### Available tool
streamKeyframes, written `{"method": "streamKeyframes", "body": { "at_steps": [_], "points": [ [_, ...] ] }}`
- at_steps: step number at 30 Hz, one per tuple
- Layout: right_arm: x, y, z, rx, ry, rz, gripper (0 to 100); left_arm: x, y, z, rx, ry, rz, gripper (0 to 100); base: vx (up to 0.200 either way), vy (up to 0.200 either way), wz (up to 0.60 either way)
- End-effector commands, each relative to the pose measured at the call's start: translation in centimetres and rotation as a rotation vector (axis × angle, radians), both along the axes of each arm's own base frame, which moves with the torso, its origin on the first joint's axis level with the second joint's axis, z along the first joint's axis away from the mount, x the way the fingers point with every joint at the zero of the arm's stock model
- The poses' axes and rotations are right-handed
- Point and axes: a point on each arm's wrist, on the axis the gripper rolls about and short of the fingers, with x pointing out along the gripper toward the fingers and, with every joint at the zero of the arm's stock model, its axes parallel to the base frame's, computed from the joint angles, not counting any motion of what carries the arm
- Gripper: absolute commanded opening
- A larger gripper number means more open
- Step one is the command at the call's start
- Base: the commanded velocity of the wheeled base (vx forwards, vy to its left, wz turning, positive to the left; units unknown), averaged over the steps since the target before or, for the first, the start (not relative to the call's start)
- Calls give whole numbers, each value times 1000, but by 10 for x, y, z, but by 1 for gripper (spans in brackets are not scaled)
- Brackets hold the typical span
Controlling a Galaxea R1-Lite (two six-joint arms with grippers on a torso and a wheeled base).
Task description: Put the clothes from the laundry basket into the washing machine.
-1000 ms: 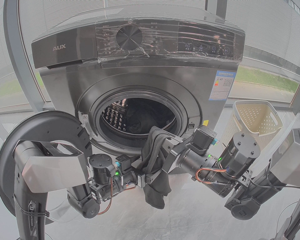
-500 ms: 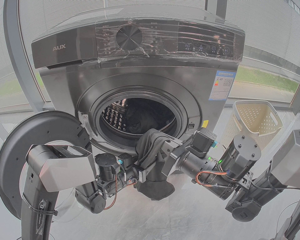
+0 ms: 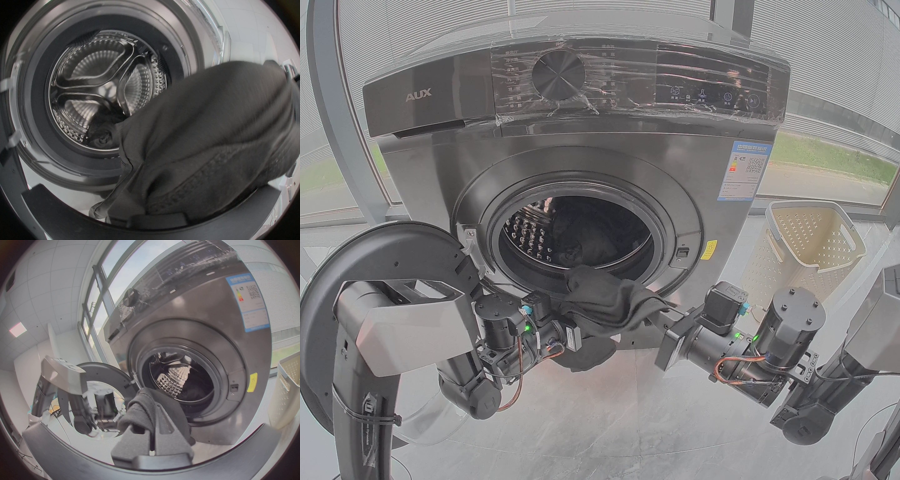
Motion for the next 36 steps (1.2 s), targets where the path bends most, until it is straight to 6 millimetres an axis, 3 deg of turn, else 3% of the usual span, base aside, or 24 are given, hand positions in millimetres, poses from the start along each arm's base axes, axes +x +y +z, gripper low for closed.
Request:
{"method": "streamKeyframes", "body": {
  "at_steps": [1, 9, 17, 18, 21, 25, 30, 33, 35, 36],
  "points": [
    [6, -14, -19, -54, 58, -47, 0, -14, 2, 33, -33, -56, -8, 0, 0, 0, 0],
    [17, -23, -36, -89, 99, -92, 0, -42, 13, 72, -62, -103, -20, 0, 0, 0, 0],
    [10, -19, -43, -112, 122, -69, 0, -57, 15, 87, -87, -115, -31, 0, 0, 0, 0],
    [11, -18, -45, -115, 127, -69, 100, -60, 12, 86, -94, -106, -29, 0, 0, 0, 0],
    [10, -18, -47, -118, 135, -68, 100, -67, 11, 89, -100, -102, -12, 0, 0, 0, 0],
    [-20, -40, -71, -245, 253, -53, 100, -83, 17, 99, -109, -109, -13, 0, 0, 0, 0],
    [-33, -55, -82, -301, 325, -49, 100, -103, 33, 99, -88, -79, -4, 0, 0, 0, 0],
    [-44, -60, -85, -331, 353, -8, 100, -104, 35, 101, -88, -82, 0, 0, 0, 0, 0],
    [-66, -64, -87, -386, 375, 86, 100, -103, 39, 103, -91, -92, 19, 0, 0, 0, 0],
    [-67, -64, -87, -388, 375, 95, 100, -103, 39, 103, -92, -91, 19, 0, 0, 0, 0]
  ]
}}
